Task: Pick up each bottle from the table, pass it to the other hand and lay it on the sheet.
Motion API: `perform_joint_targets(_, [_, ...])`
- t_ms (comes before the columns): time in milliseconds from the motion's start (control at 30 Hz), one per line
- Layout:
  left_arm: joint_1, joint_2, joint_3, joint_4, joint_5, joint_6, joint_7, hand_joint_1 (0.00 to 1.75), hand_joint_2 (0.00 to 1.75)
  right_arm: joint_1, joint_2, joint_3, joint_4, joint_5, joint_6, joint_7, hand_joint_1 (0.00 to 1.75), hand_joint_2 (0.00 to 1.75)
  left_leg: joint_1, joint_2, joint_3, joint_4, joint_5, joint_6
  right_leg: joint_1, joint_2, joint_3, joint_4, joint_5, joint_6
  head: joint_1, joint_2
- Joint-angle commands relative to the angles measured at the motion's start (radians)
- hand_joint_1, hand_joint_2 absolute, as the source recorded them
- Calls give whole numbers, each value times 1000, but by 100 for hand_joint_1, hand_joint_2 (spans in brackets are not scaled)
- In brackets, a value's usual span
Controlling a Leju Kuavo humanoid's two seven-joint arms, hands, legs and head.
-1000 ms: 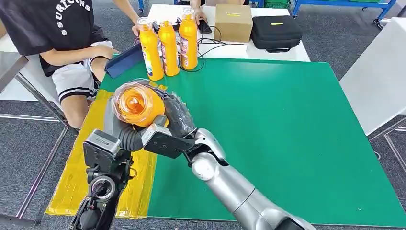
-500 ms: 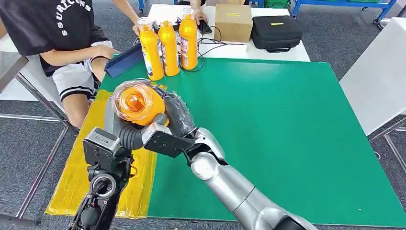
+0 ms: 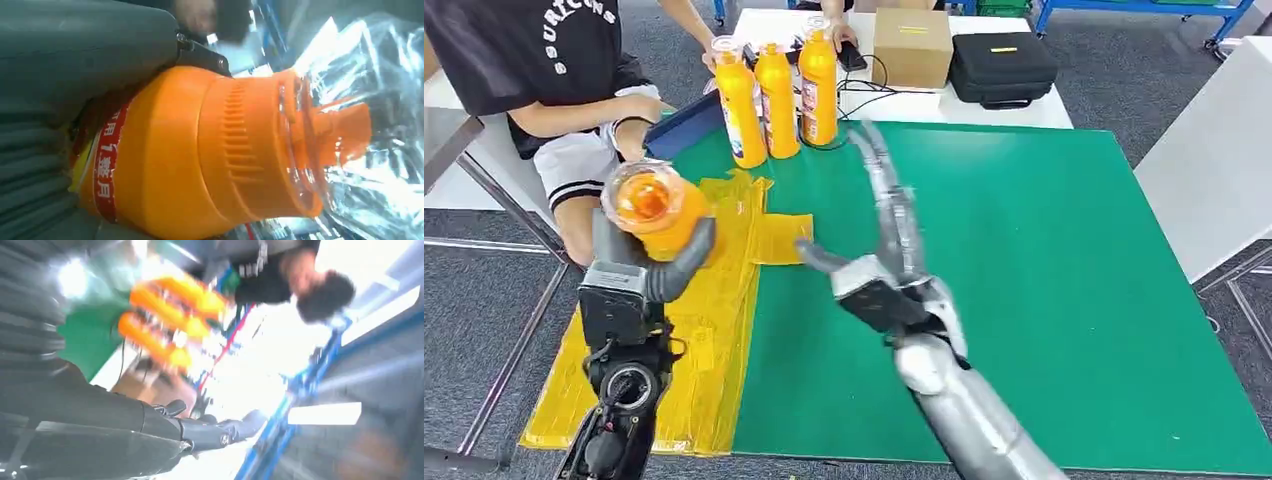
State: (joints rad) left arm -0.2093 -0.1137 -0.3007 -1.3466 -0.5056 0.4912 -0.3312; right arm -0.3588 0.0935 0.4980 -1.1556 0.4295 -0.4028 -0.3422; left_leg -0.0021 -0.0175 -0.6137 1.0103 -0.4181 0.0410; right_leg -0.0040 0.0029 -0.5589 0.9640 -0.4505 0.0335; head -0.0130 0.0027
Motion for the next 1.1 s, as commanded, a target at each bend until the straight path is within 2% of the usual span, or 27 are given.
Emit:
perform_joint_targets(33, [46, -53, 180, -32, -601, 207, 117, 175, 175, 171, -40, -204, -297, 23, -22, 5, 0, 175, 0, -1, 4, -1, -2, -2, 0, -2, 5, -2, -2, 0, 0, 0])
perform_joint_targets(233, [46, -53, 180, -32, -601, 207, 117, 175, 175, 171, -40, -204, -297, 23, -22, 5, 0, 175, 0, 1, 5, -1, -2, -2, 0, 0, 5, -1, -2, -1, 0, 0])
perform_joint_targets(267, [66, -103, 236, -75, -799, 207, 122, 175, 175, 183, -25, -233, -326, 33, -39, 8, 0, 175, 0, 1, 3, -1, -1, -2, 0, 0, 3, -1, -1, -1, 0, 0])
perform_joint_targets(367, [69, -90, 207, -59, -1012, 207, 218, 175, 175, 207, -22, -295, -372, 22, -36, 21, 0, 175, 0, 2, 5, -1, -3, -2, 0, -1, 5, -1, -2, -1, 0, 0])
perform_joint_targets(400, [63, -62, 181, -49, -1065, 207, 268, 175, 175, 215, -18, -313, -384, 12, -27, 21, 0, 175, 0, 0, 5, -1, -2, -2, 0, -3, 5, -1, -2, -1, 0, 0])
perform_joint_targets(433, [35, 49, 87, -29, -1065, 207, 377, 175, 175, 223, -7, -338, -396, 8, -20, 14, 0, 175, 0, 0, 7, -2, -3, -2, 0, -2, 7, -2, -3, -1, 0, 0])
perform_joint_targets(500, [-14, 147, -27, 19, -1065, 207, 494, 175, 175, 230, -1, -354, -407, -2, -17, 2, 0, 175, 0, 0, 8, -3, -2, -3, 0, -2, 8, -2, -3, -1, 0, 0])
perform_joint_targets(533, [-100, 242, -220, 89, -1065, 194, 666, 175, 175, 230, 5, -370, -416, -20, -14, -8, 0, 175, 0, 1, 5, -2, -1, -2, 0, -1, 5, -1, -2, -1, 0, 0])
perform_joint_targets(567, [-169, 273, -386, 155, -1065, 177, 787, 175, 175, 228, 10, -384, -423, -34, -8, -16, 0, 175, 0, -3, 7, -3, -1, -4, 0, -5, 7, -1, -3, -2, 0, 0])
perform_joint_targets(600, [-213, 279, -478, 208, -1065, 164, 843, 175, 175, 224, 15, -393, -428, -41, -3, -20, 0, 175, 0, -3, 7, -3, -1, -4, 0, -5, 6, -2, -2, -2, 0, 0])
perform_joint_targets(633, [-225, 276, -507, 229, -1065, 162, 854, 175, 175, 222, 16, -396, -429, -42, -2, -21, 0, 175, 0, -7, 2, -1, 1, -2, 0, -9, 3, 0, -2, -1, 0, 0])
perform_joint_targets(667, [-247, 276, -552, 263, -1065, 136, 860, 175, 175, 217, 19, -399, -431, -48, 6, -24, 0, 175, 0, -11, 3, -1, 1, -3, 0, -13, 4, 0, -3, -1, -1, 0])
perform_joint_targets(700, [-307, 267, -673, 366, -1065, 86, 861, 175, 175, 205, 23, -400, -431, -86, 53, -24, 0, 175, 1, -9, 6, -2, 0, -4, 0, -12, 6, -1, -3, -2, -1, 0])
perform_joint_targets(733, [-330, 243, -725, 448, -1065, 68, 852, 175, 175, 193, 27, -401, -426, -85, 60, -30, 0, 175, 0, -8, 4, -2, 1, -2, 0, -10, 4, -1, -2, -1, 0, 0])
perform_joint_targets(800, [-363, 185, -743, 618, -1065, 127, 817, 175, 175, 175, 33, -394, -416, -77, 69, -32, 0, 175, 0, -8, 9, -4, 1, -3, 0, -11, 10, -3, -3, 0, 0, 0])
perform_joint_targets(833, [-365, 177, -742, 640, -1065, 135, 808, 175, 175, 174, 34, -393, -415, -76, 70, -31, 0, 175, -1, -6, 12, -5, 0, -3, -1, -9, 12, -5, -3, 0, 0, 0])
perform_joint_targets(933, [-365, 177, -742, 640, -1065, 135, 808, 175, 175, 174, 34, -393, -415, -76, 70, -31, 0, 175, -1, 0, 7, -2, 0, -2, -1, -2, 6, -2, -1, 0, 0, 0])
perform_joint_targets(1033, [-365, 177, -742, 640, -1065, 135, 808, 175, 175, 174, 34, -393, -415, -76, 70, -31, 0, 175, -1, 3, 8, -2, -2, -3, -1, 0, 7, -2, -2, -1, 0, 0])
perform_joint_targets(1100, [-360, 161, -707, 678, -1065, 123, 737, 175, 175, 173, 35, -387, -409, -68, 74, -32, 0, 175, -2, 3, 9, -2, -2, -4, -1, 0, 8, -2, -2, -1, 0, 0])
